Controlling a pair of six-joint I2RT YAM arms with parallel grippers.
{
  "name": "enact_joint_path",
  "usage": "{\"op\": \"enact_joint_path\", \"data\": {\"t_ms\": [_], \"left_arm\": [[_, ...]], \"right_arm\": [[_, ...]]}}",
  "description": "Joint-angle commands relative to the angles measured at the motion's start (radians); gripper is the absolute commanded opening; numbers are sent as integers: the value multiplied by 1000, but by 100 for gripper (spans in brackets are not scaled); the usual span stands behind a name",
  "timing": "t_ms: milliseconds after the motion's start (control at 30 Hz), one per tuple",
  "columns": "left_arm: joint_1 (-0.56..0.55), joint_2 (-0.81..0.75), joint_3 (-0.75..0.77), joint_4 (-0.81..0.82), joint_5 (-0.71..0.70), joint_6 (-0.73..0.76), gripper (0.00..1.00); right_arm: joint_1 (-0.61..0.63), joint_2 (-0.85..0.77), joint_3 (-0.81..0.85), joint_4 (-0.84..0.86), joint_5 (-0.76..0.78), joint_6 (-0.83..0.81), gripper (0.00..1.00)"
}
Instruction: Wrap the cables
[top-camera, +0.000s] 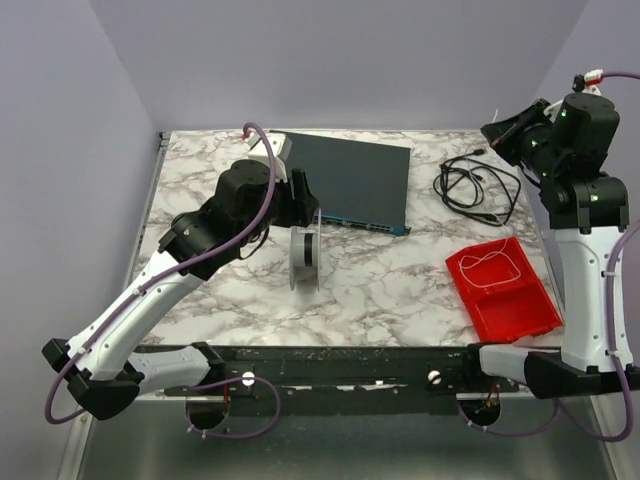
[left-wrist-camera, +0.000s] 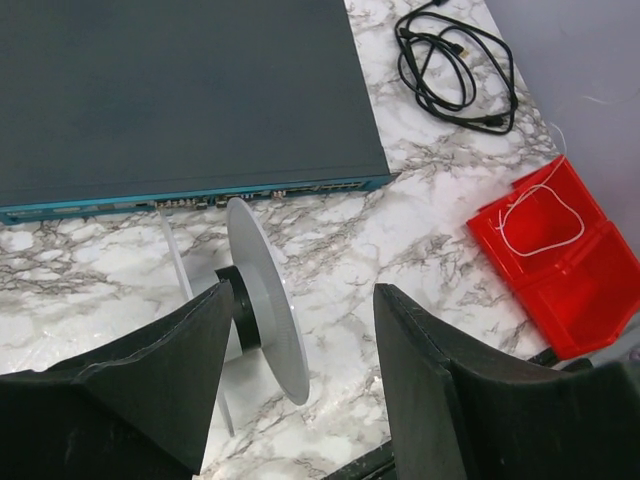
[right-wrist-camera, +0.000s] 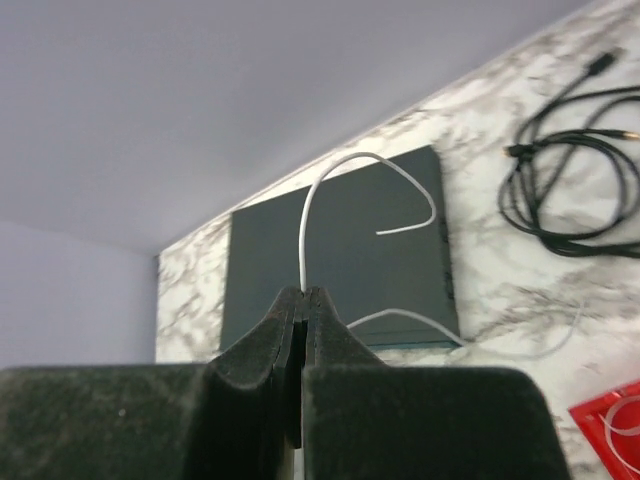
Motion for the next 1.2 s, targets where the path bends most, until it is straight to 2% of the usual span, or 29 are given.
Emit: {"op": "enact_joint_path", "data": {"t_ms": [0, 200, 267, 400, 500, 633, 1167], "left_arm": [[15, 10, 55, -14, 61, 6, 60], [32, 66, 138, -10, 172, 117, 61], [37, 105, 180, -18, 235, 158, 60], [40, 170, 234, -23, 324, 205, 55], [39, 197, 241, -12, 348, 228, 55], [41, 233, 249, -17, 355, 259, 55], [51, 265, 211, -6, 261, 273, 49]], "right_arm": [[-7, 34, 44, 68, -354, -35, 1], [-3, 37, -78, 267, -745, 4, 1], [18, 53, -99, 298, -816, 10, 1], [131, 87, -110, 307, -808, -16, 1], [228, 111, -121, 326, -781, -18, 1], [294, 123, -170, 416, -839, 21, 1], [359, 117, -213, 445, -893, 11, 1]]}}
